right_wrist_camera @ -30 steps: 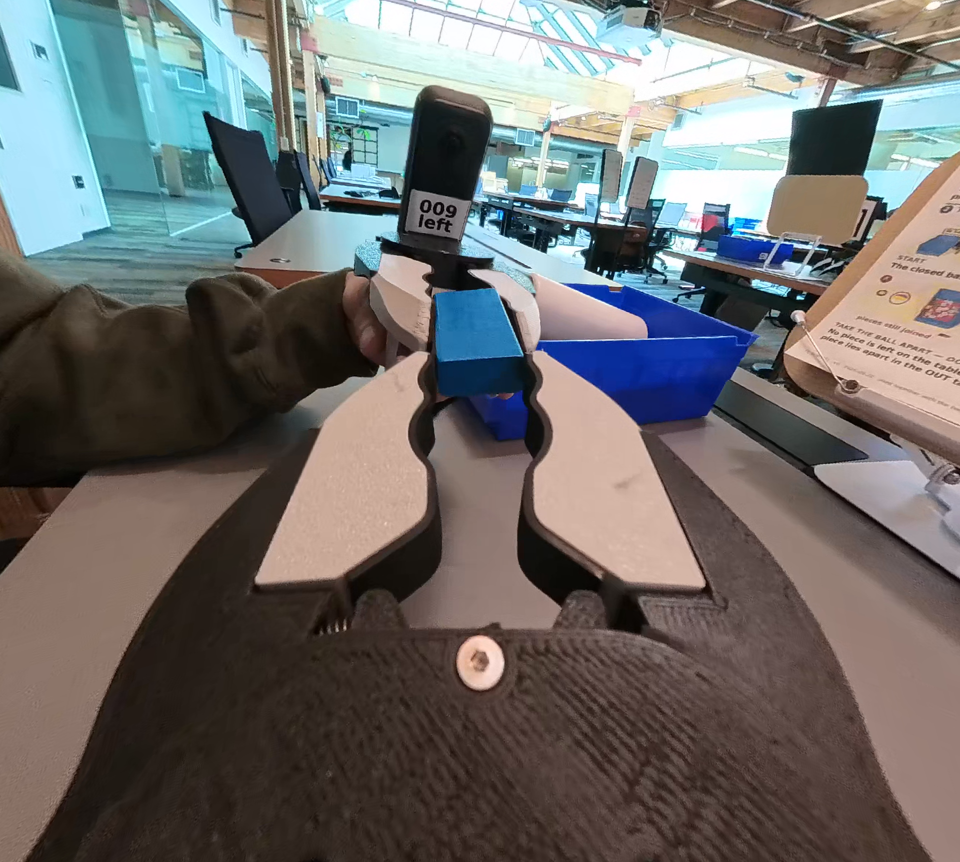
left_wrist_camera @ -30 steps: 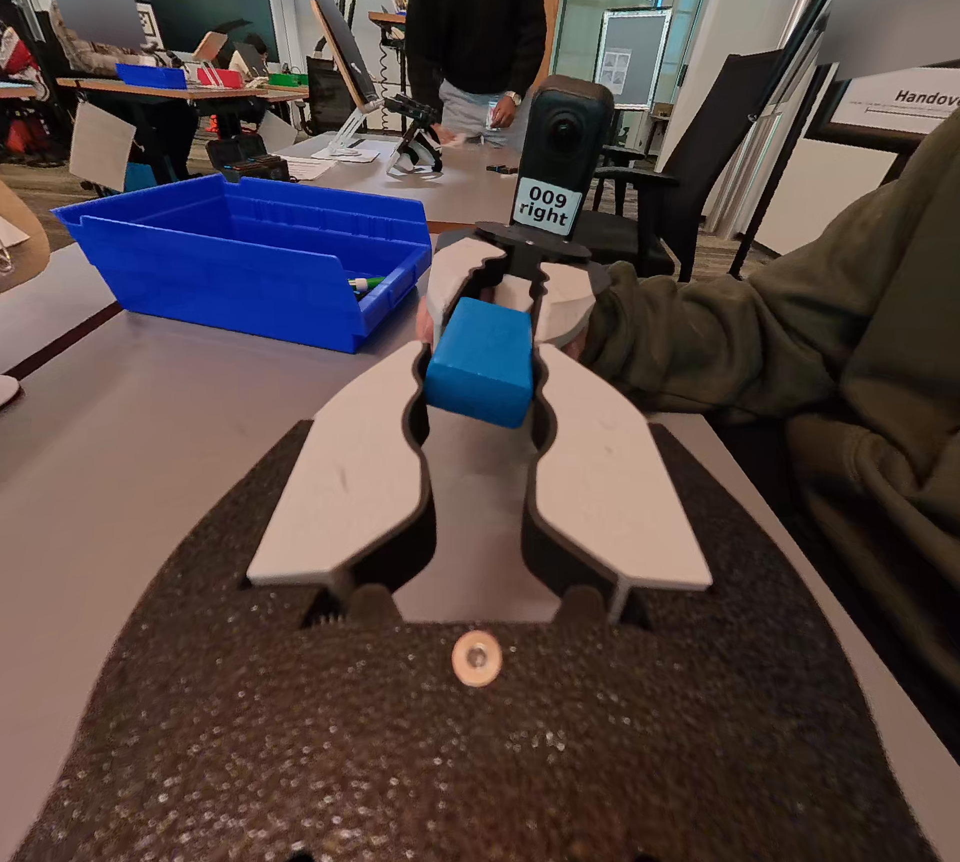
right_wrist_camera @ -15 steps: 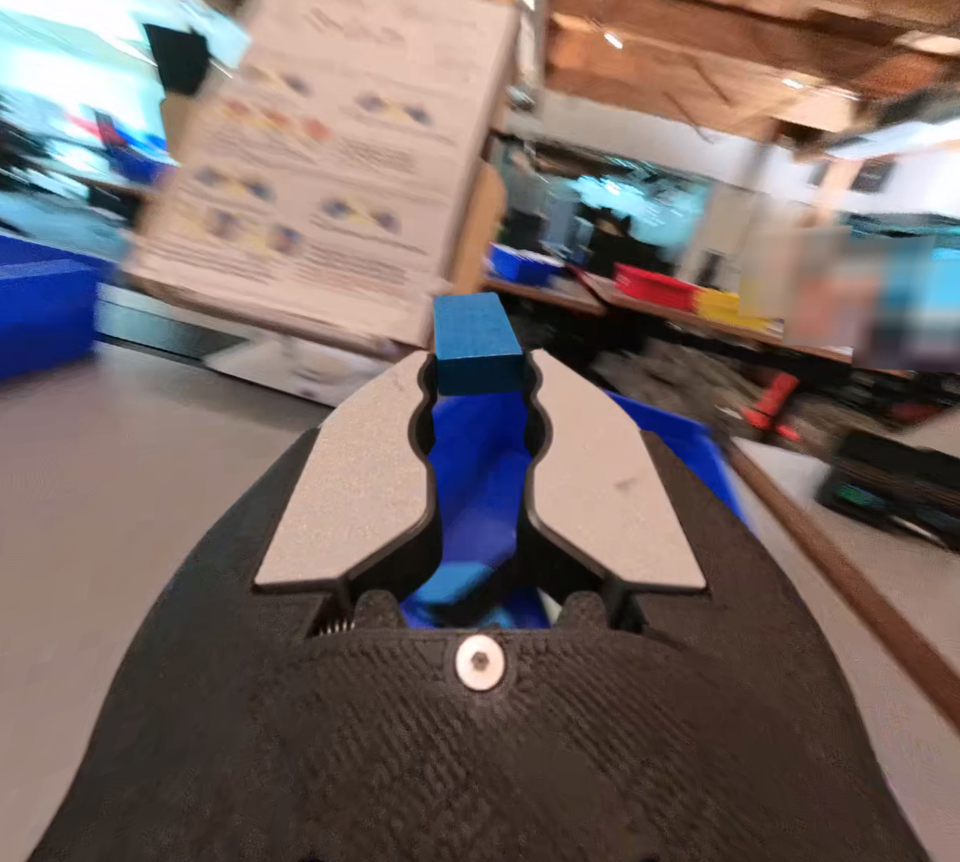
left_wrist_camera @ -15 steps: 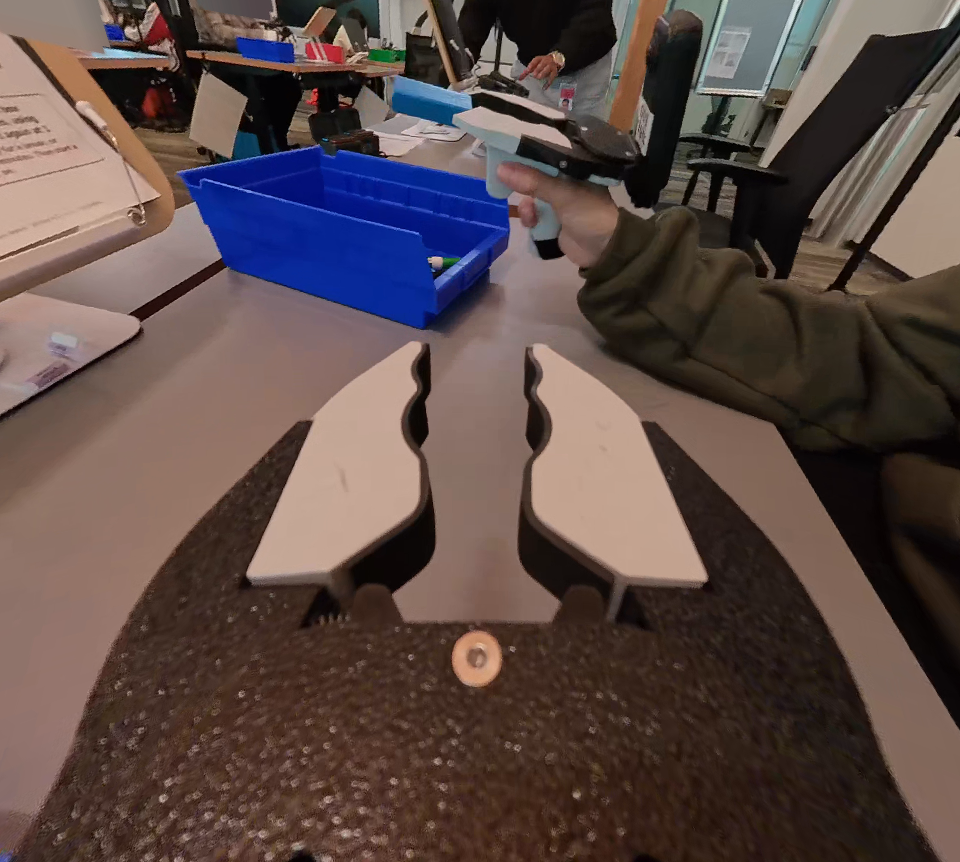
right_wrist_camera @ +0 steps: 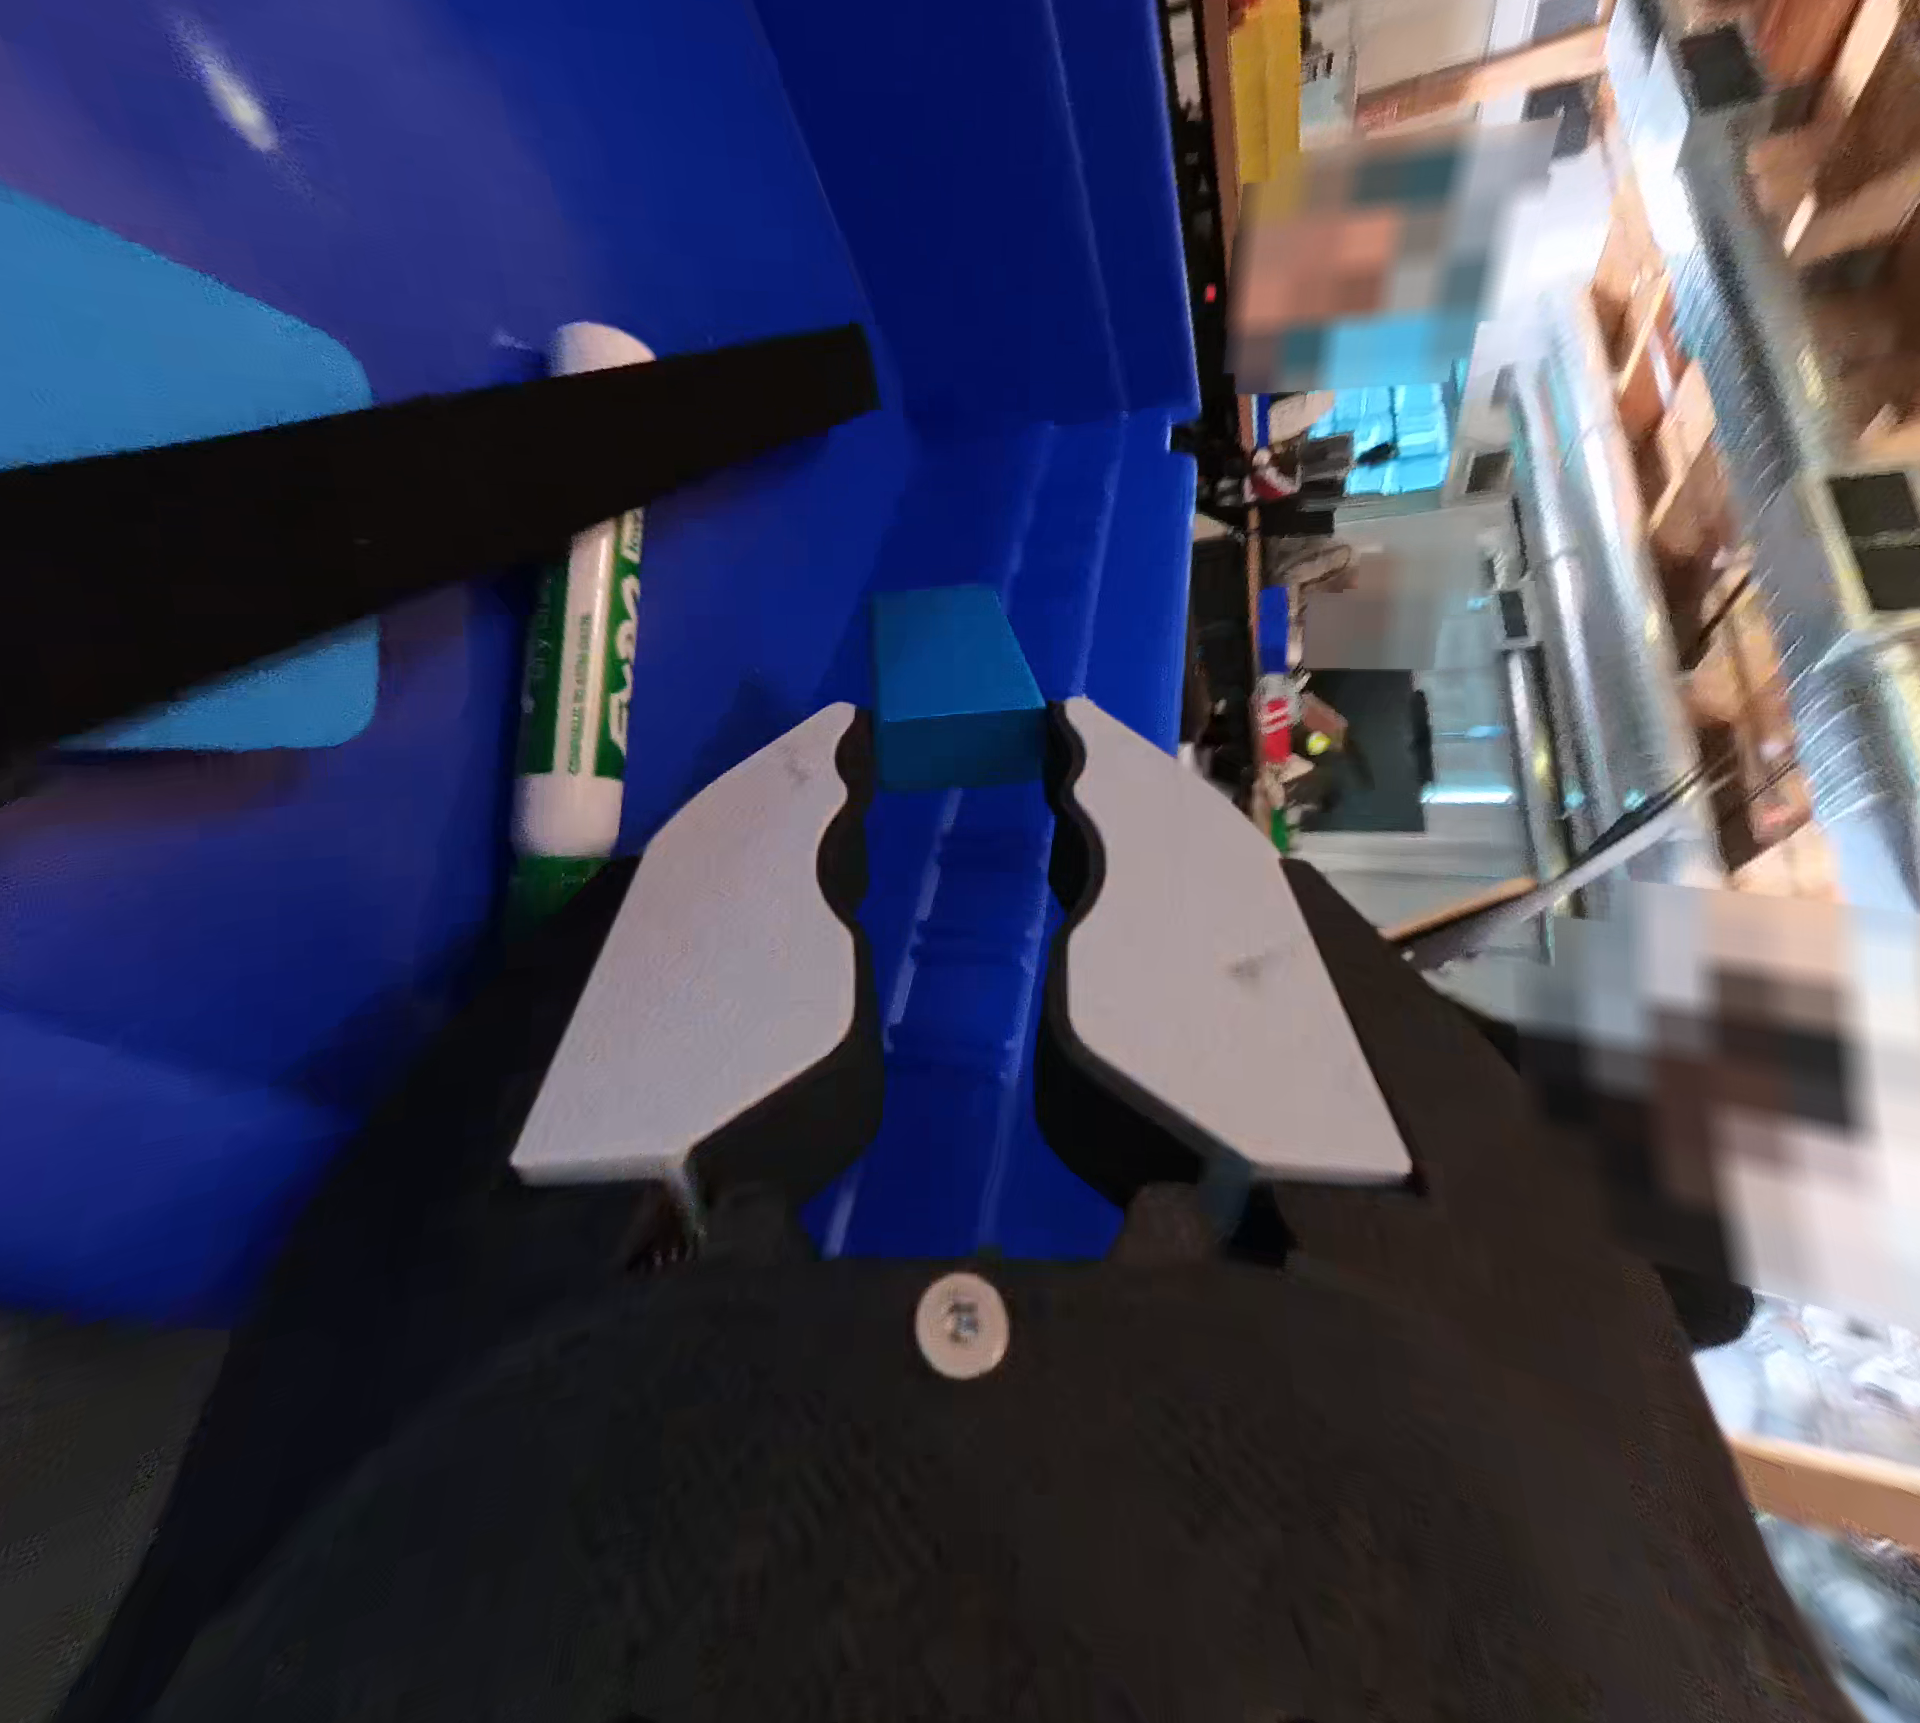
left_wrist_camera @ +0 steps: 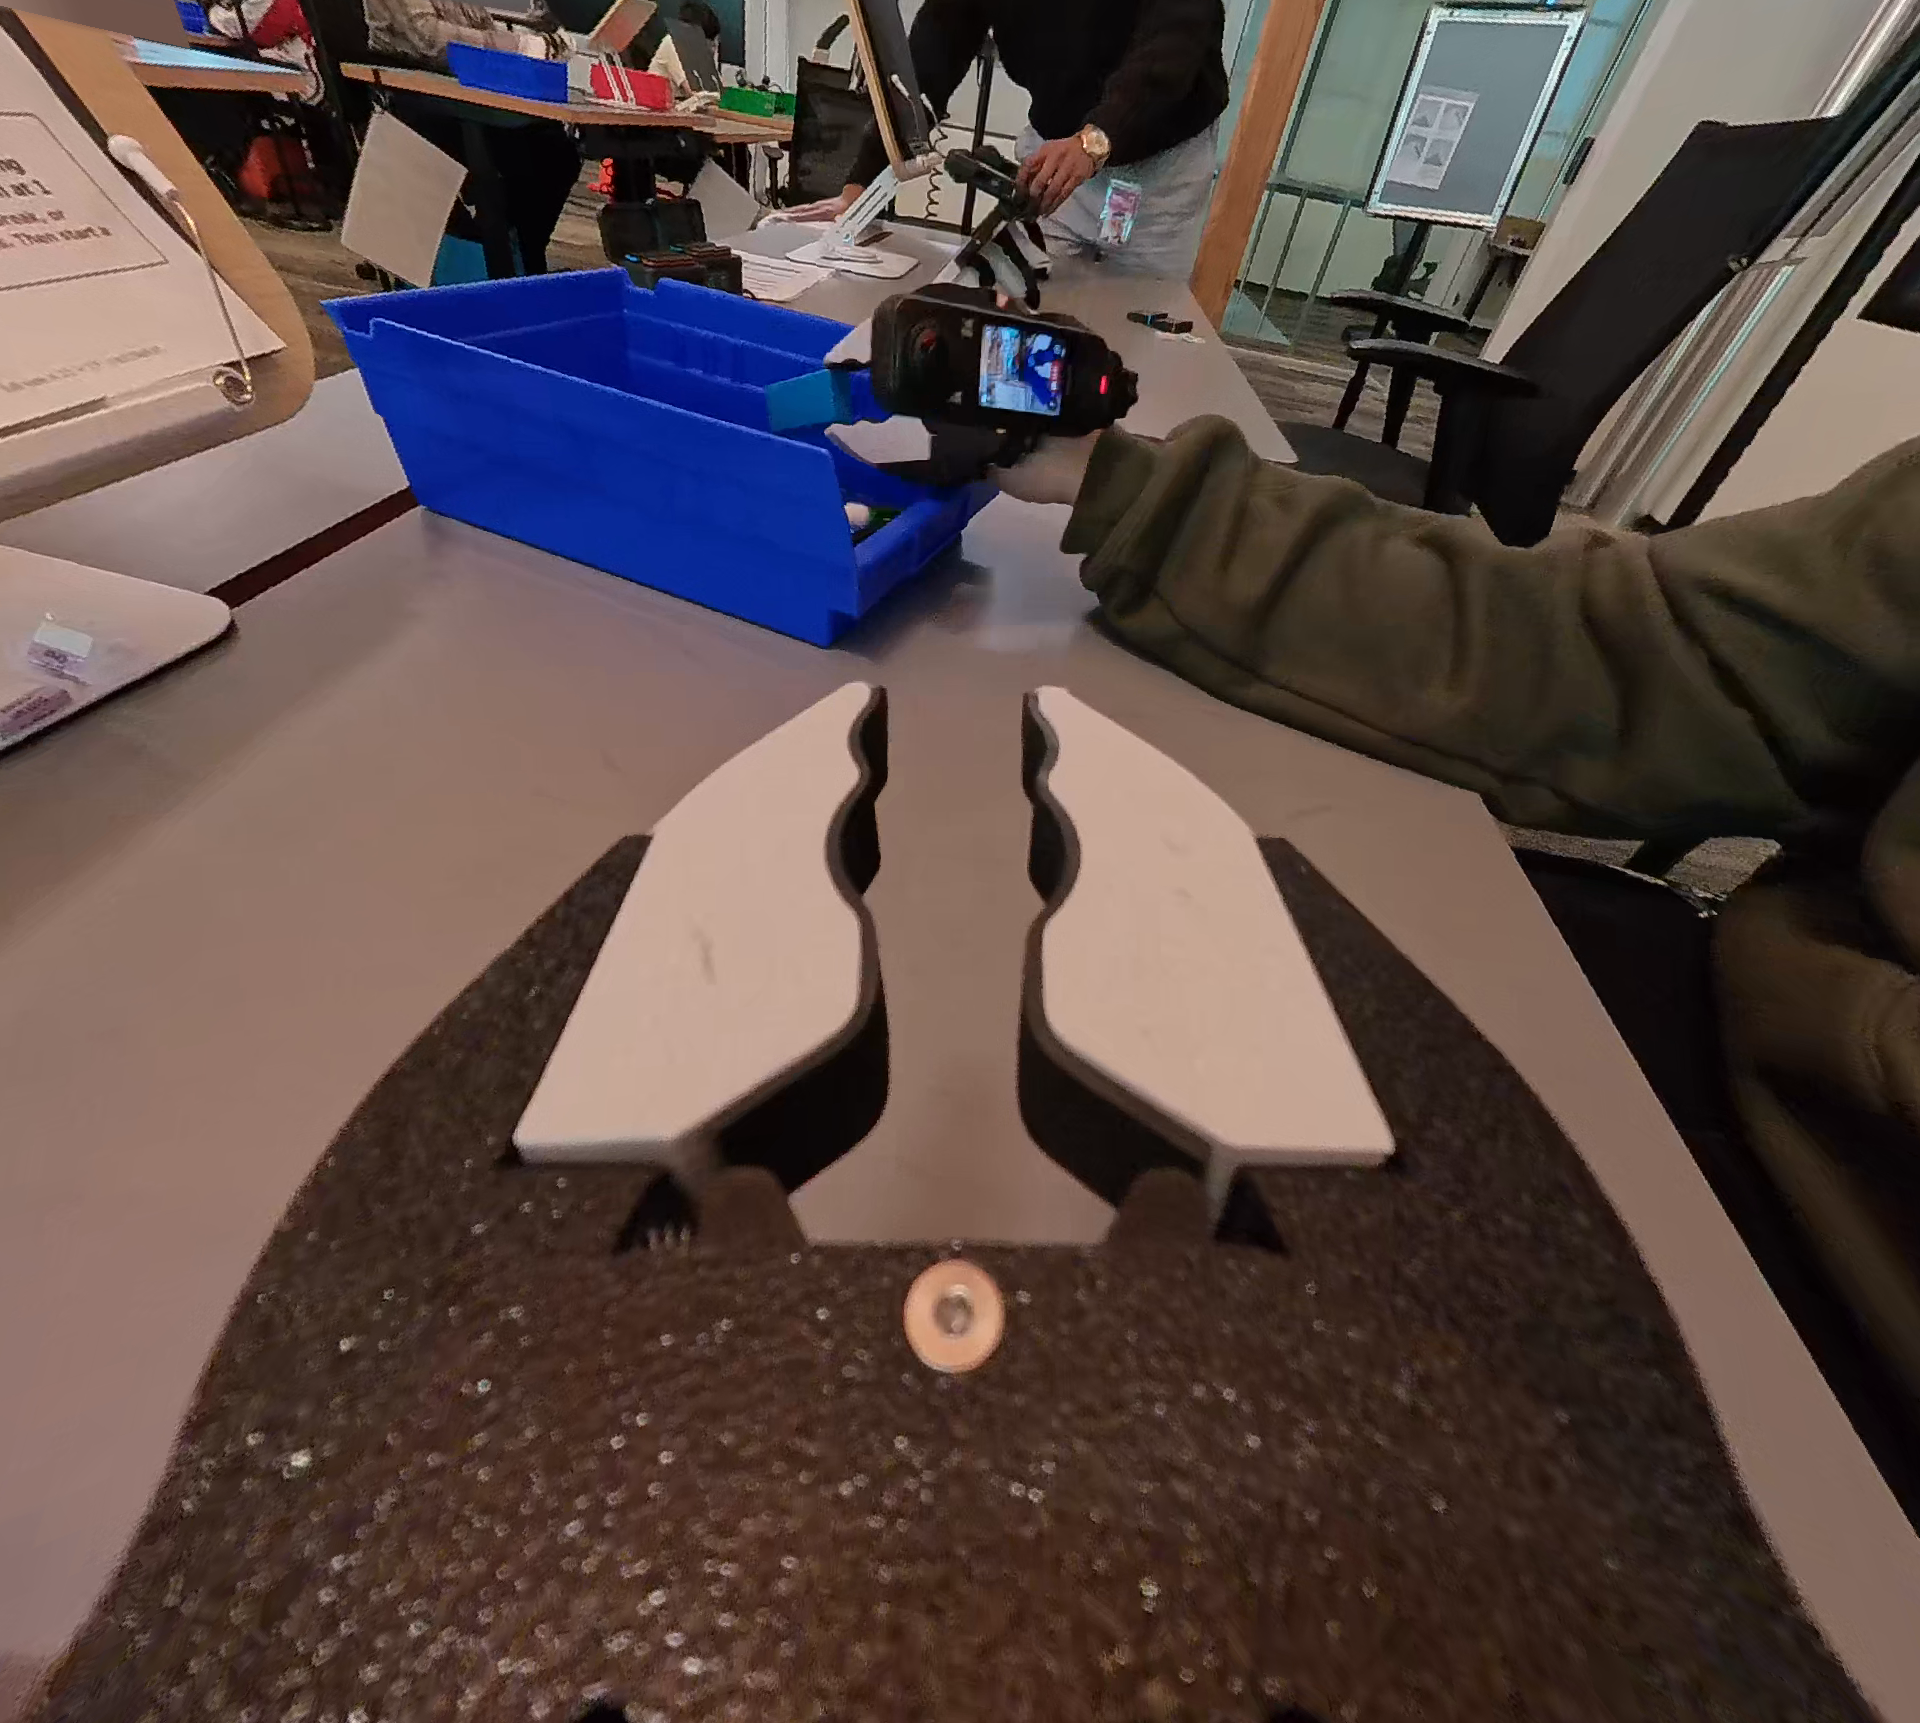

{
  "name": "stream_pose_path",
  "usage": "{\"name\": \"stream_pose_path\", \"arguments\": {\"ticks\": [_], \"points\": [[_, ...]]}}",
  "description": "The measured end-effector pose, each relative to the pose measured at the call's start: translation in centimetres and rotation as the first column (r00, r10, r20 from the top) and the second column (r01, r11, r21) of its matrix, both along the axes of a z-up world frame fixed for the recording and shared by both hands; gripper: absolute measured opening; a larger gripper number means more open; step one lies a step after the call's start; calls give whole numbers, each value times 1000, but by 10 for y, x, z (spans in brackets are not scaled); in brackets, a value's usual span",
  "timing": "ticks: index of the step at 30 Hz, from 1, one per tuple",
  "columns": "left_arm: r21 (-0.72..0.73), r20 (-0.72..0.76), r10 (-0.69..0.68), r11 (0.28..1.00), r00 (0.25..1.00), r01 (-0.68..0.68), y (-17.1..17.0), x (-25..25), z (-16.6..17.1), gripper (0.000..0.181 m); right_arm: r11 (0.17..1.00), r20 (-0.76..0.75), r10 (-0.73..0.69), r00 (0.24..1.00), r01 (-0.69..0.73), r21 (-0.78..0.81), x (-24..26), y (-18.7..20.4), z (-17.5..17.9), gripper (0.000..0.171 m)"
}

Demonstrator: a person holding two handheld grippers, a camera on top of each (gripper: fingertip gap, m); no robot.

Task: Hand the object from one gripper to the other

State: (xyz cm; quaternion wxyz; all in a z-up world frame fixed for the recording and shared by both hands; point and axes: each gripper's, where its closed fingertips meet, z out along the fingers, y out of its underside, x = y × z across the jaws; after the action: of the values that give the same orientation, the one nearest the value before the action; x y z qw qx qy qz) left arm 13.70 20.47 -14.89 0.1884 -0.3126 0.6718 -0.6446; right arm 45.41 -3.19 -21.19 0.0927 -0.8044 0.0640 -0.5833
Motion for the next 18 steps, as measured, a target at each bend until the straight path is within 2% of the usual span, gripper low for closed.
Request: {"name": "stream_pose_path", "arguments": {"ticks": [4, 12, 16, 18], "points": [[19, -6, 2, 1000, 1000, -2, 0, 0, -2, 24, 996, -31, 21, 999, -23, -87, 1, 3, -5, 32], [13, 7, 27, 1000, 1000, -27, 2, -1, 11, 24, 999, 23, 36, 999, -36, 2, 3, 3, 0, 38], [45, 48, 117, 992, 992, -119, 20, -2, 25, 24, 999, 96, 35, 995, -38, 31, 2, 1, 10, 52], [102, 73, 225, 967, 972, -232, 43, -2, 32, 25, 998, 145, 6, 989, -14, 53, -2, -4, 20, 63]]}}
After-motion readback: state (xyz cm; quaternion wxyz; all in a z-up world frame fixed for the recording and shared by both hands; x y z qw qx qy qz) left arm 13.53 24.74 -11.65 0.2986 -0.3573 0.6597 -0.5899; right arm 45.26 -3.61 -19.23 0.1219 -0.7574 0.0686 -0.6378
